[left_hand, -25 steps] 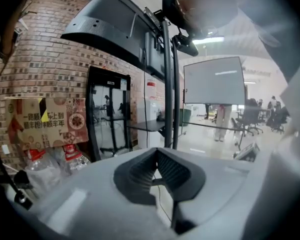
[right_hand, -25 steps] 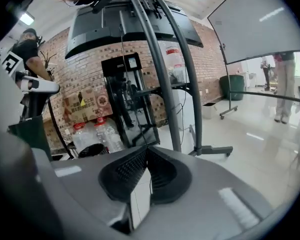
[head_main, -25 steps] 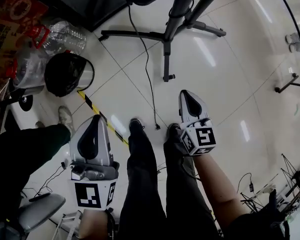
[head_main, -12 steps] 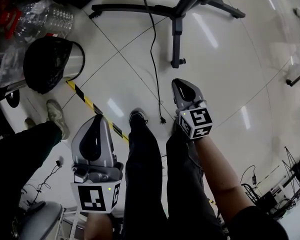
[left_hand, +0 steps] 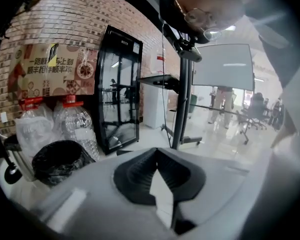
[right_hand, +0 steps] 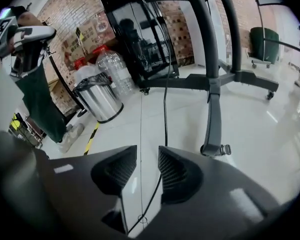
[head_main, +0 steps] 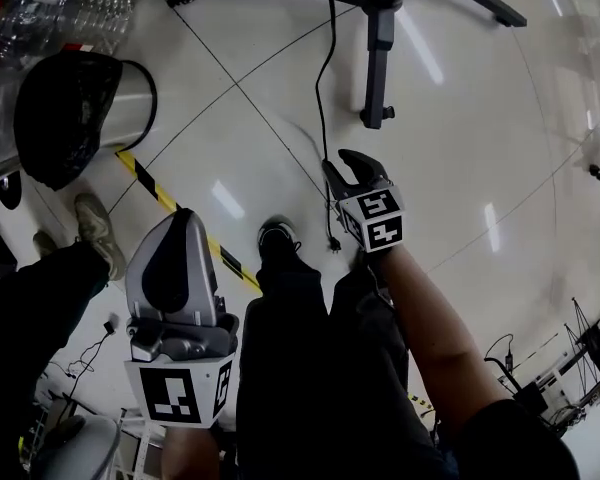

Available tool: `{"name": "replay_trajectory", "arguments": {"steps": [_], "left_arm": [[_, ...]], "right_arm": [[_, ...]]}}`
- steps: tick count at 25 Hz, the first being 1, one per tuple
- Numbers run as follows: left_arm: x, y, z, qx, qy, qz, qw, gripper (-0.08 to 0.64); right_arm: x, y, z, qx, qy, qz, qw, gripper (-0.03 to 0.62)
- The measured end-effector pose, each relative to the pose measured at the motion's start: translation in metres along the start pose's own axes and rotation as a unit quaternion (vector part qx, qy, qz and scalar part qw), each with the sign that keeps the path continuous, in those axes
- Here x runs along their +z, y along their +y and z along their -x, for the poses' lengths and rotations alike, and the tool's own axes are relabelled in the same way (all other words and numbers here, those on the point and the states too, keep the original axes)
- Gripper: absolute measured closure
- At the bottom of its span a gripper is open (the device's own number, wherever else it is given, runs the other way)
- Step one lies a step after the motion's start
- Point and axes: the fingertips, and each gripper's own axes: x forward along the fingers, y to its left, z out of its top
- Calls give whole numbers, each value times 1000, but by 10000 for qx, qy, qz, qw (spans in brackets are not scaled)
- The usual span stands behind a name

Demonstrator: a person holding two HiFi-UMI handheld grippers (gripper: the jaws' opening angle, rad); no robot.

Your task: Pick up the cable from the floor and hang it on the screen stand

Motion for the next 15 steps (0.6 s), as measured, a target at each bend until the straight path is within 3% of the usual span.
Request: {"name": "replay_trajectory", "arguments": {"steps": [10, 15], "left_arm": [[-30, 10, -22, -151, 50, 32, 9999, 555], [-37, 19, -29, -183, 67, -13, 9998, 555]], "right_arm": [[-68, -25, -64, -252, 830, -381, 9955, 453], [-83, -27, -89, -332, 1014, -434, 9933, 445]]}}
